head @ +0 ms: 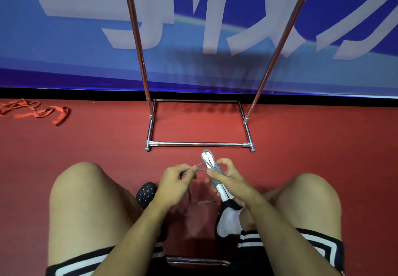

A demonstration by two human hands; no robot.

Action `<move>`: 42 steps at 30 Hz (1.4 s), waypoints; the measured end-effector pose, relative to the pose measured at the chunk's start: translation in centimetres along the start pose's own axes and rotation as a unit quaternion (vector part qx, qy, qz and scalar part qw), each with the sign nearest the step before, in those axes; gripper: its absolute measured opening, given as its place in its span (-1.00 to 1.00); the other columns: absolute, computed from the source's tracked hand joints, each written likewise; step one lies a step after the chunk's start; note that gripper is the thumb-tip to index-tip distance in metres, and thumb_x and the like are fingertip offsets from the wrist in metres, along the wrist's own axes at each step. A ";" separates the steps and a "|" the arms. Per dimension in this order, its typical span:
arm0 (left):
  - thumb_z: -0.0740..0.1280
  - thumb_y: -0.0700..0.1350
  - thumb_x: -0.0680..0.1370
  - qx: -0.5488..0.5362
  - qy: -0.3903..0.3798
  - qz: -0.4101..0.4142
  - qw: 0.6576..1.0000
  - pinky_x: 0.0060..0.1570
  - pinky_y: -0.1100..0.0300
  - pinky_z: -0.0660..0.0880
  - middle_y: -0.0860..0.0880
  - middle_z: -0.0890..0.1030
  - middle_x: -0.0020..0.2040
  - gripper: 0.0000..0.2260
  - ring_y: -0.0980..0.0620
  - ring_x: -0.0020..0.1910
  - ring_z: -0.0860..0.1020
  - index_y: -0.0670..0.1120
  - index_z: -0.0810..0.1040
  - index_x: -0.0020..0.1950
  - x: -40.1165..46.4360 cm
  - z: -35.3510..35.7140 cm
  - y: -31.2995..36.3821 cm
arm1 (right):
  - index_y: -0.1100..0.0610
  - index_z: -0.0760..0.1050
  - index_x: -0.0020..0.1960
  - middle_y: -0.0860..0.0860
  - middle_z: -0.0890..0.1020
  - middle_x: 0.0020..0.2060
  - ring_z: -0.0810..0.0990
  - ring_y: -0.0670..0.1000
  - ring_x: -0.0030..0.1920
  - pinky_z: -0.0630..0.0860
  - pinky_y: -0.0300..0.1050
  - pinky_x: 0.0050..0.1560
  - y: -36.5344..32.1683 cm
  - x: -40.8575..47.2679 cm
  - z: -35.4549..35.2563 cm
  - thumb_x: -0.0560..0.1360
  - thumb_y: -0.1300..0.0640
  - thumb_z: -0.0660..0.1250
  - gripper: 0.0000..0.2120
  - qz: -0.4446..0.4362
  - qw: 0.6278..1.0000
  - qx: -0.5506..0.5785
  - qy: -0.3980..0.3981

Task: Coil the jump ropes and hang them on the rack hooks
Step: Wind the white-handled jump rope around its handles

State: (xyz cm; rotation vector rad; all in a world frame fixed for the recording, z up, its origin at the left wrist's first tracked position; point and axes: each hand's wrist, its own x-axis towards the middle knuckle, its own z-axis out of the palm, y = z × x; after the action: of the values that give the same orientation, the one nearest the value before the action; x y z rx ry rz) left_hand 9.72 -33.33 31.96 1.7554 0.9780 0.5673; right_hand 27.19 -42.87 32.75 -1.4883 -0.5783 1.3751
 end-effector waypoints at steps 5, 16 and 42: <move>0.34 0.08 0.64 -0.006 -0.014 -0.009 1.000 -0.36 0.08 0.31 0.09 0.34 -0.50 -0.68 0.09 -0.47 0.29 -0.01 0.58 -0.27 0.0 0.2 0.0 | 0.09 0.45 0.36 0.17 0.60 -0.18 0.50 0.06 -0.37 0.43 -0.13 -0.41 -0.4 0.2 0.0 0.64 0.06 0.35 -0.68 -0.039 0.999 0.024 -0.017; 0.37 0.06 0.62 0.055 0.024 -0.039 0.997 -0.18 0.26 0.44 0.26 0.61 -0.31 -0.86 0.24 -0.28 0.54 0.10 0.67 -0.09 0.4 0.7 -0.7 | 0.14 0.46 0.18 0.12 0.58 -0.19 0.51 0.03 -0.35 0.47 -0.14 -0.38 0.0 0.7 0.2 0.68 0.01 0.26 -0.80 -0.022 0.999 0.045 0.005; 0.27 0.04 0.66 -0.054 -0.023 -0.065 0.996 -0.21 0.02 0.38 -0.12 0.56 -0.35 -0.59 0.09 -0.34 0.44 -0.12 0.54 -0.33 -0.1 0.9 0.0 | 0.15 0.55 0.20 0.10 0.73 0.05 0.72 0.08 0.07 0.65 0.01 0.13 1.6 1.3 0.5 0.39 0.07 0.63 -0.53 -0.016 0.998 -0.055 0.030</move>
State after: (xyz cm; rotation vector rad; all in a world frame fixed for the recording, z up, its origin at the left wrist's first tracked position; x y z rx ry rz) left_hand 10.35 -33.87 31.67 1.5899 1.0011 0.4857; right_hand 26.58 -42.17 30.83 -1.5951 -0.6468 1.2869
